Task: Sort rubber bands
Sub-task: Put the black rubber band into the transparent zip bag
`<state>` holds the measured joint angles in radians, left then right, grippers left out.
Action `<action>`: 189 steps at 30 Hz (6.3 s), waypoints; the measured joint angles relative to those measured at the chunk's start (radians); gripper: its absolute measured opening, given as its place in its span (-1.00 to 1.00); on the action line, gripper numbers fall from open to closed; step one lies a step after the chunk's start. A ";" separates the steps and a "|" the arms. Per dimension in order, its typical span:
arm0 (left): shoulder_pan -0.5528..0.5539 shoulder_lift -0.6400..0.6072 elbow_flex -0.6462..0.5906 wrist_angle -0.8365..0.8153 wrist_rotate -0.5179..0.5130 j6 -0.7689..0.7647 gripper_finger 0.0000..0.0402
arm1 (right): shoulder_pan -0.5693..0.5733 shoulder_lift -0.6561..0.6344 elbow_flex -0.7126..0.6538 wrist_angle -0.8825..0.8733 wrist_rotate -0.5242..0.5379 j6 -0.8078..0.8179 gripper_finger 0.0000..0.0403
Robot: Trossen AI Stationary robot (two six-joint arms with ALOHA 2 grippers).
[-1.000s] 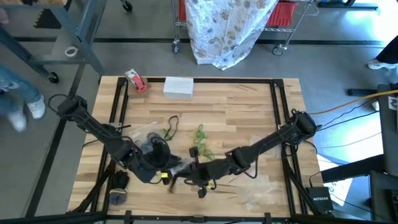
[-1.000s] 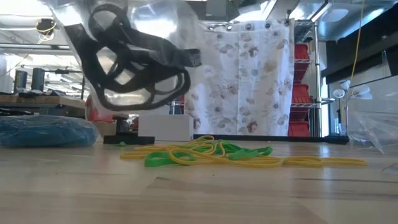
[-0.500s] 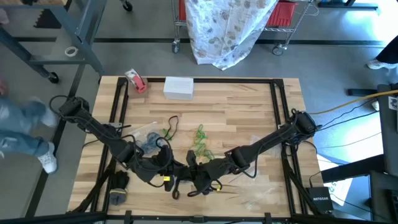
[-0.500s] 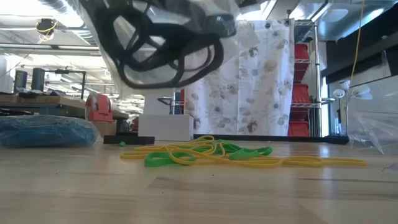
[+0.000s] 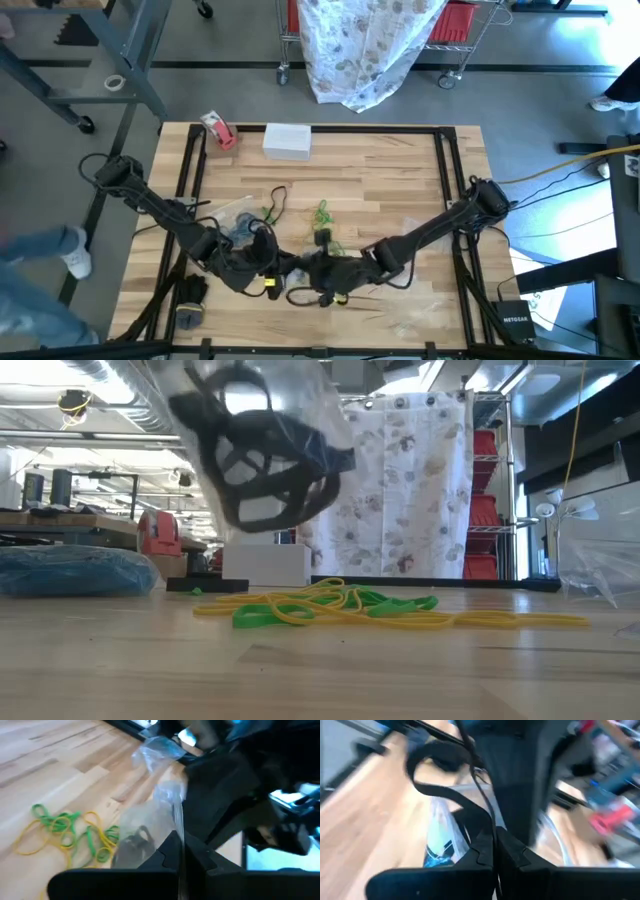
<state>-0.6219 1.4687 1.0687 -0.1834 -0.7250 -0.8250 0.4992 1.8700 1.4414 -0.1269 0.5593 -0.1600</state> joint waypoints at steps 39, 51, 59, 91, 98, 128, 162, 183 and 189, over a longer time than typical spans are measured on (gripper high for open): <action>0.213 -0.040 0.000 0.093 0.049 -0.096 -0.99 | 0.052 -0.050 -0.017 -0.118 0.702 -0.397 -0.99; 0.251 -0.042 0.000 0.096 0.034 -0.084 -0.99 | 0.056 -0.049 -0.017 -0.121 0.810 -0.319 -0.99; 0.240 -0.042 0.000 0.137 0.034 -0.110 -0.99 | 0.042 -0.049 -0.017 -0.194 0.792 -0.319 -0.99; 0.281 -0.040 0.000 0.164 0.042 -0.208 -0.99 | 0.031 -0.049 -0.016 -0.434 0.759 -0.615 -0.99; 0.278 -0.029 0.000 0.169 0.044 -0.201 -0.99 | 0.030 -0.049 -0.016 -0.203 0.569 -0.791 -0.99; 0.214 -0.028 0.000 0.163 0.067 -0.058 -0.99 | -0.149 -0.049 -0.015 -0.364 0.103 0.038 -0.99; 0.238 -0.028 0.000 -0.097 0.064 -0.103 -0.99 | -0.154 -0.065 0.212 -0.743 -0.292 0.210 0.16; 0.238 -0.028 0.000 -0.087 0.064 -0.103 -0.99 | 0.010 -0.063 -0.018 -0.196 0.164 0.182 -0.09; 0.232 -0.028 0.000 -0.069 0.064 -0.103 -0.99 | -0.061 -0.063 -0.019 -0.170 0.242 0.157 -0.34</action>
<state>-0.3903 1.4406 1.0691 -0.2529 -0.6613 -0.9276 0.4386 1.8065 1.4227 -0.2973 0.8016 -0.0032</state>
